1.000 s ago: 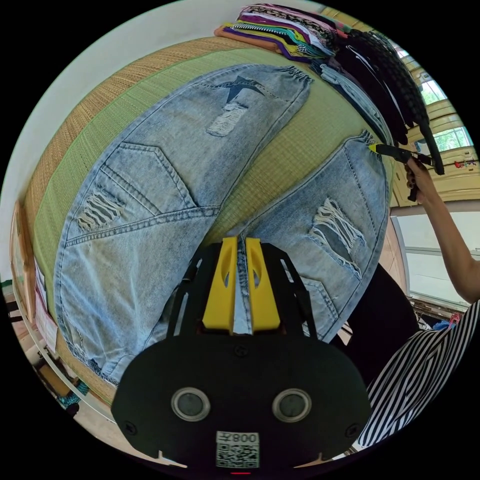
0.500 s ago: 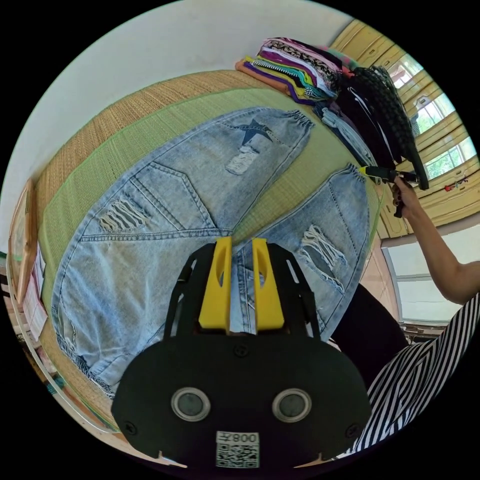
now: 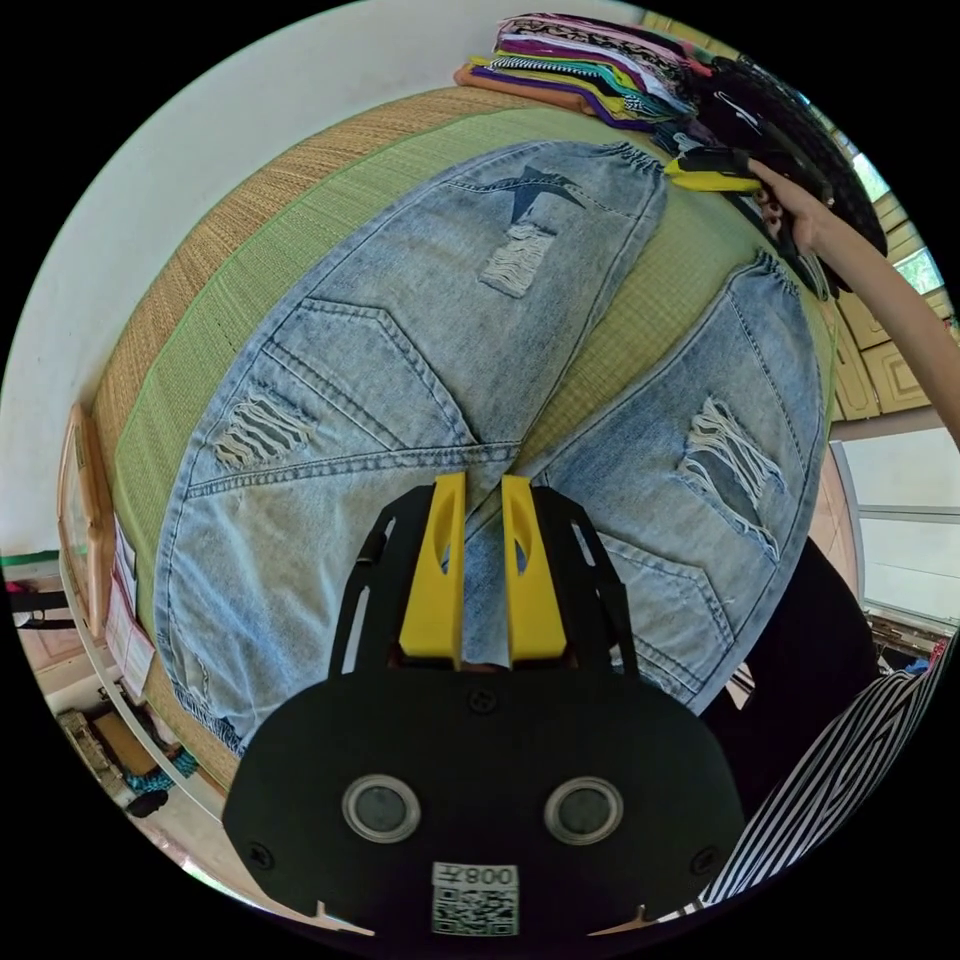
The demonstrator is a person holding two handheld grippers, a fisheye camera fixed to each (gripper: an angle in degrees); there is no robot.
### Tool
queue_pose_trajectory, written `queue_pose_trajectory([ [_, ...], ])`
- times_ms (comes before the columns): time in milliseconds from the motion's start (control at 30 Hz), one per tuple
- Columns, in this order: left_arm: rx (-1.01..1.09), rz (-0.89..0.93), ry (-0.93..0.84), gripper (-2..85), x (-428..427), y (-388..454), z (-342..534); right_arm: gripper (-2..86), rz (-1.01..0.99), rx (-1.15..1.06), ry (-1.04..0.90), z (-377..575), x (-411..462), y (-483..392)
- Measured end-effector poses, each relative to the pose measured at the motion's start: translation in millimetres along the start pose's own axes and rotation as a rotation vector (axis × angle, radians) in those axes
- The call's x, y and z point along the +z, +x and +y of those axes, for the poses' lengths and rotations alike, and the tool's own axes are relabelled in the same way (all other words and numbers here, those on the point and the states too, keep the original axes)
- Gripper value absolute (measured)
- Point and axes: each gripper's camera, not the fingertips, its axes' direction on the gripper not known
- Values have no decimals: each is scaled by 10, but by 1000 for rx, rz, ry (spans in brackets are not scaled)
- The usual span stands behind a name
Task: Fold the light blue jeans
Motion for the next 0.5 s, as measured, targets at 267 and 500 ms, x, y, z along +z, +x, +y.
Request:
queue_pose_trajectory([
  [267, -48, 56, 34, 37, -57, -191, 149, 22, -10, 21, -39, -186, 7, 136],
  [500, -91, 154, 129, 25, -334, -403, 421, 8, -101, -79, 56, 107, -521, 144],
])
